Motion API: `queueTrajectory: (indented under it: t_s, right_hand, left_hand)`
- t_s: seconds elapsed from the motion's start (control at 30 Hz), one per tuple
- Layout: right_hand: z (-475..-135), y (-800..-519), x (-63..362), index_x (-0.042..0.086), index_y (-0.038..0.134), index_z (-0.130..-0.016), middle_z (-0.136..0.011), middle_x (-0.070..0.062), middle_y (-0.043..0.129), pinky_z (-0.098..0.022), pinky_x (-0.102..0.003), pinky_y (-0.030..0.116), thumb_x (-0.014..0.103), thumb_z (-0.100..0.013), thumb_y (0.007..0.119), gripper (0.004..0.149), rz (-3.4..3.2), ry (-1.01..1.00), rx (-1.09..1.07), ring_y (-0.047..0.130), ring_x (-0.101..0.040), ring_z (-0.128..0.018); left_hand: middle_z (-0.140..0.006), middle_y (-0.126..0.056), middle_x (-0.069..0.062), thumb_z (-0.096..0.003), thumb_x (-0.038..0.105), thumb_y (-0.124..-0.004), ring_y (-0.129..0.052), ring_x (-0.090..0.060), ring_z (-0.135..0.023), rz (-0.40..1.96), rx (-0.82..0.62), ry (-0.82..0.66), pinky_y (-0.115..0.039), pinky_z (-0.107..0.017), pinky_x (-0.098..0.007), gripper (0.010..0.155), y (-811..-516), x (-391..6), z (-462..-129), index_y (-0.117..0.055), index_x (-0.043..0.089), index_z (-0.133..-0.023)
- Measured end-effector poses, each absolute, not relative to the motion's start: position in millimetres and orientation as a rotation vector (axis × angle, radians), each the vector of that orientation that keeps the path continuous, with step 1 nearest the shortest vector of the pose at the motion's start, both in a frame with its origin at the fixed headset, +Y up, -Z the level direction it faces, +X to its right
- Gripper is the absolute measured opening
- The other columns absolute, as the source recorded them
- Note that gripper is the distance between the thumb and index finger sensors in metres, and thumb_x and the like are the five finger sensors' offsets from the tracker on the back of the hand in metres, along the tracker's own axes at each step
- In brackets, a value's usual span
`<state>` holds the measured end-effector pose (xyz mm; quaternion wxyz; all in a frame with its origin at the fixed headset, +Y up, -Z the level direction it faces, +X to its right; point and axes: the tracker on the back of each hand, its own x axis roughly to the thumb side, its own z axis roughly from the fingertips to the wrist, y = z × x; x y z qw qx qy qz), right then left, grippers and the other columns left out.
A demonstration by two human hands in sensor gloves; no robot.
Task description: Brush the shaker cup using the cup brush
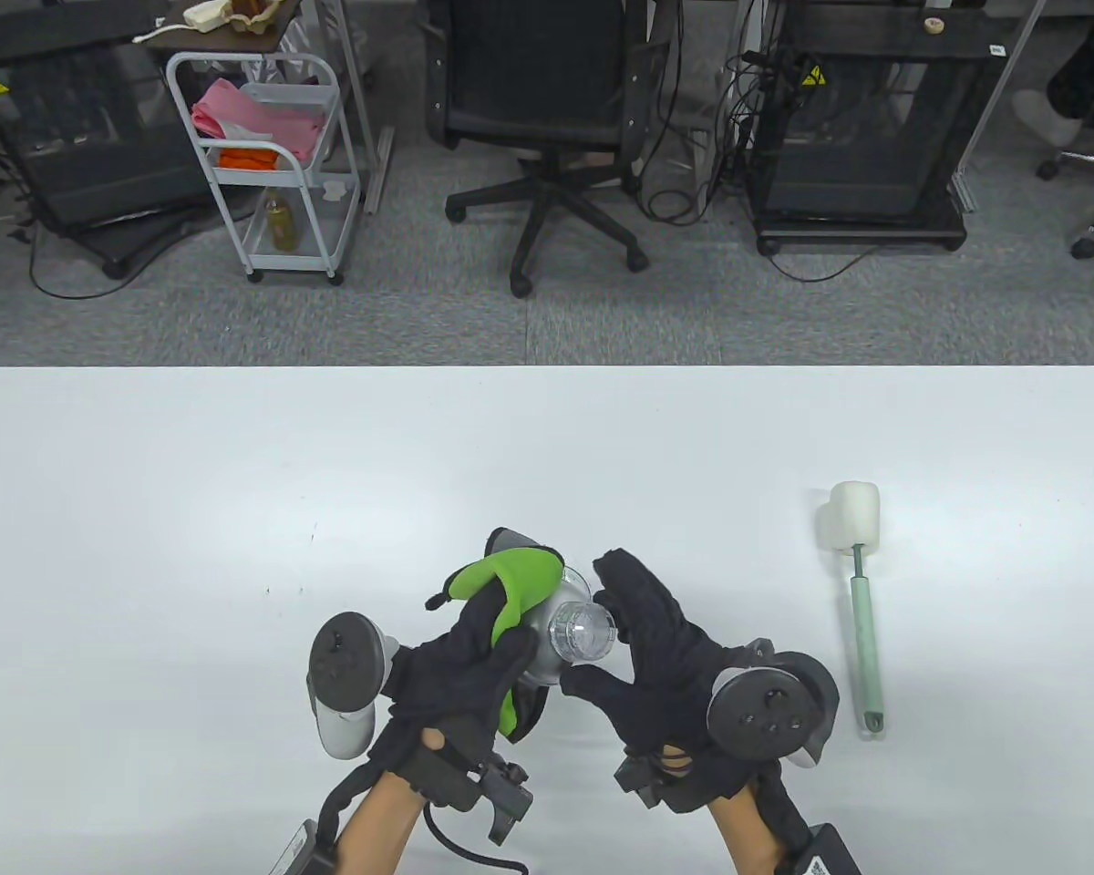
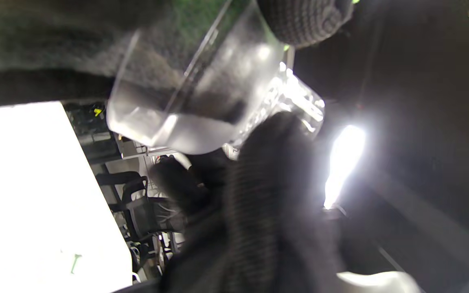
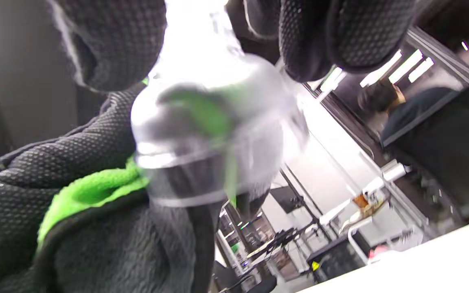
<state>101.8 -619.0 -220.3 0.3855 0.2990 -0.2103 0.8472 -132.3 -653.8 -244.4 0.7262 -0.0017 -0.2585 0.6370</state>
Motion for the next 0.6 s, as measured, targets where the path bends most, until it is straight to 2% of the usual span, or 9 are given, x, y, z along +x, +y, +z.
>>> queueTrajectory:
  t_s: [0.07,0.13,0.23,0.37,0.43,0.6]
  right_hand:
    - [-214,-615,98,0.046,0.046,-0.101,-0.107,-0.017,0.055,-0.046,-0.045,0.084,0.044,-0.039,0.087,0.074,2.277,-0.574,0.82,0.087,-0.04,-0.07]
    - [-212,-614,95,0.038,0.069,-0.091,-0.098,-0.016,0.069,-0.041,-0.041,0.088,0.038,-0.038,0.087,0.057,2.314,-0.672,0.814,0.094,-0.039,-0.059]
    - [-213,-615,96,0.031,0.073,-0.089,-0.096,-0.02,0.073,-0.04,-0.042,0.089,0.034,-0.038,0.086,0.053,2.28,-0.648,0.792,0.095,-0.043,-0.057]
    - [-214,-614,102,0.03,0.07,-0.091,-0.097,-0.021,0.071,-0.041,-0.041,0.089,0.035,-0.039,0.083,0.054,2.345,-0.7,0.758,0.094,-0.042,-0.058]
    - [-216,-613,110,0.029,0.07,-0.092,-0.097,-0.022,0.07,-0.041,-0.041,0.088,0.035,-0.04,0.082,0.054,2.374,-0.737,0.709,0.093,-0.042,-0.058]
    - [-225,-616,133,0.028,0.07,-0.092,-0.096,-0.022,0.071,-0.04,-0.041,0.088,0.036,-0.04,0.082,0.054,2.424,-0.729,0.59,0.094,-0.042,-0.058]
  left_hand:
    - [-0.086,-0.079,-0.018,-0.0508,0.034,-0.066,-0.098,-0.014,-0.061,1.386,0.032,-0.558,-0.087,-0.05,-0.04,0.054,-651,-129,-242,-0.061,0.029,-0.104]
    - [-0.088,-0.08,-0.02,-0.0512,0.033,-0.067,-0.101,-0.019,-0.064,1.332,0.07,-0.535,-0.088,-0.051,-0.042,0.053,-647,-128,-240,-0.063,0.028,-0.103]
    - [-0.09,-0.082,-0.022,-0.0514,0.037,-0.065,-0.102,-0.025,-0.067,1.099,0.144,-0.514,-0.087,-0.052,-0.046,0.055,-640,-130,-238,-0.061,0.029,-0.105]
    - [-0.093,-0.079,-0.023,-0.0514,0.039,-0.064,-0.1,-0.028,-0.07,0.818,0.21,-0.482,-0.085,-0.054,-0.048,0.055,-625,-131,-241,-0.061,0.03,-0.106]
    - [-0.093,-0.079,-0.023,-0.0506,0.037,-0.066,-0.1,-0.028,-0.07,0.692,0.27,-0.393,-0.085,-0.054,-0.049,0.054,-620,-136,-251,-0.067,0.027,-0.104]
    - [-0.095,-0.076,-0.022,-0.051,0.037,-0.065,-0.097,-0.028,-0.073,0.342,0.229,-0.24,-0.082,-0.057,-0.051,0.054,-628,-156,-290,-0.065,0.027,-0.104]
